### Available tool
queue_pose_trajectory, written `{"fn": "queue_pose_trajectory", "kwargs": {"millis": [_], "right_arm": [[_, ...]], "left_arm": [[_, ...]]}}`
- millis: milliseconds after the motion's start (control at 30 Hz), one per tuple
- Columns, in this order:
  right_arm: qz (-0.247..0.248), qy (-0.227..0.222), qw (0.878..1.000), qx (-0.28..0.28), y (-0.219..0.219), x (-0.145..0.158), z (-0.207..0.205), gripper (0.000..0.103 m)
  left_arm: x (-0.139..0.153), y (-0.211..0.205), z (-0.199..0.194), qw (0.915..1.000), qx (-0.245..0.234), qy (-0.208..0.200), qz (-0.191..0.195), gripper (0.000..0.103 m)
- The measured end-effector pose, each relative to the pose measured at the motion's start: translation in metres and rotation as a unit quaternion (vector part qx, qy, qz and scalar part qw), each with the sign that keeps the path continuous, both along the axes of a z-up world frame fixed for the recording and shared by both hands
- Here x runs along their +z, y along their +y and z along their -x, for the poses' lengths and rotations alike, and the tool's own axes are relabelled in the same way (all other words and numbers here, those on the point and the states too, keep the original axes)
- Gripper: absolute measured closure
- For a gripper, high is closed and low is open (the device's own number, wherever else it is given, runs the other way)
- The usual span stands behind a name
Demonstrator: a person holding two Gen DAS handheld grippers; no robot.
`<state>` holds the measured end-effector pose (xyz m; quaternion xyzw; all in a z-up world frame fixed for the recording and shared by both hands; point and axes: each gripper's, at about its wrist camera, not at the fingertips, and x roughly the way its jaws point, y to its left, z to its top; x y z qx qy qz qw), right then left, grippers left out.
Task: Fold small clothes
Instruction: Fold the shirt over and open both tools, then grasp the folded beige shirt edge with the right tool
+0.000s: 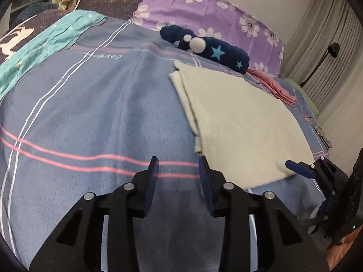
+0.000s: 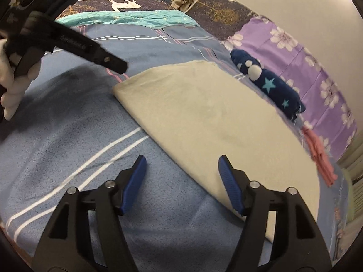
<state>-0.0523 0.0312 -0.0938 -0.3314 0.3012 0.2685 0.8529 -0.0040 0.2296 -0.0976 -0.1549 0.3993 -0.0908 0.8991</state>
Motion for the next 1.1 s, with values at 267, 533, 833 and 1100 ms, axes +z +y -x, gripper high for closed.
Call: {"fn": "queue_pose_trajectory", "kwargs": {"millis": [267, 533, 833, 1100], "right_arm": [[0.049, -0.018, 0.998, 0.044, 0.030, -0.007, 0.001, 0.041], [0.076, -0.039, 0.995, 0.059, 0.066, -0.020, -0.015, 0.046], [0.069, -0.055, 0.995, 0.045, 0.084, -0.024, -0.034, 0.046], [0.079, -0.085, 0.992, 0.044, 0.088, -0.028, -0.028, 0.047]], "left_arm": [[-0.001, -0.013, -0.007, 0.9999, 0.001, 0.004, -0.014, 0.055], [-0.003, -0.002, -0.008, 0.9994, 0.031, 0.000, -0.019, 0.047], [-0.019, 0.016, -0.011, 0.9982, 0.055, 0.003, 0.026, 0.046], [-0.032, 0.036, -0.007, 0.9916, 0.055, -0.015, 0.117, 0.043]]}}
